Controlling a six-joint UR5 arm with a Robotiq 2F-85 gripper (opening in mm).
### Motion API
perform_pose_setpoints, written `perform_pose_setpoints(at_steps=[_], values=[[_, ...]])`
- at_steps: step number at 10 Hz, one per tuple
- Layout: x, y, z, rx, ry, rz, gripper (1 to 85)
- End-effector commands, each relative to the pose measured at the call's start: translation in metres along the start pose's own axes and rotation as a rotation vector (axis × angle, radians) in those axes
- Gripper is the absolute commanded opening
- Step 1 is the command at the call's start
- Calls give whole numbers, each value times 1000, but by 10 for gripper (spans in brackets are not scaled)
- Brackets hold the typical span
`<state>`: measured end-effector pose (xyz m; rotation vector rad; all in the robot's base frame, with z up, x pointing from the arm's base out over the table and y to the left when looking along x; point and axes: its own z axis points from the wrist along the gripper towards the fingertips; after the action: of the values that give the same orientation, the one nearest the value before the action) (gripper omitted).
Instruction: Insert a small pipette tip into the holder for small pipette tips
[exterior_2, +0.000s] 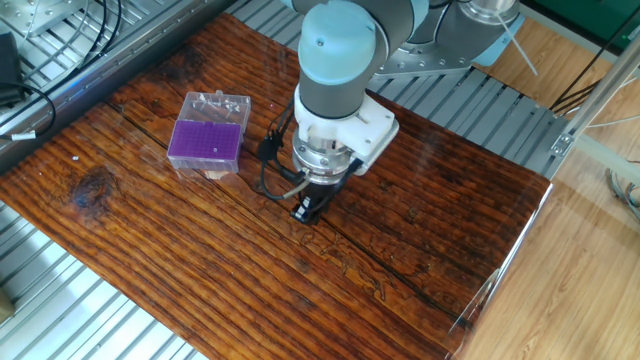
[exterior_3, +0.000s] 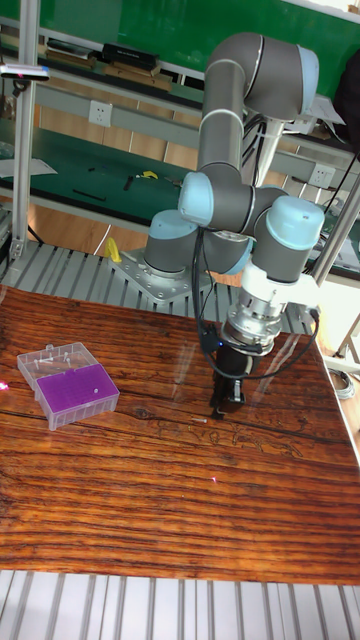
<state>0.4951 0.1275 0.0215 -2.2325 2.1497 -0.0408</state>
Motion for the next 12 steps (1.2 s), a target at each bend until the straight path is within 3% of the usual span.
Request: perform_pose_setpoints(at_steps=[1, 3, 7, 12], values=[[-12, -4, 2, 13, -49, 49, 317], [-1, -8, 4, 31, -9, 46, 317], [13, -3, 13, 45, -7, -8, 327], [10, -6, 13, 54, -8, 3, 317]])
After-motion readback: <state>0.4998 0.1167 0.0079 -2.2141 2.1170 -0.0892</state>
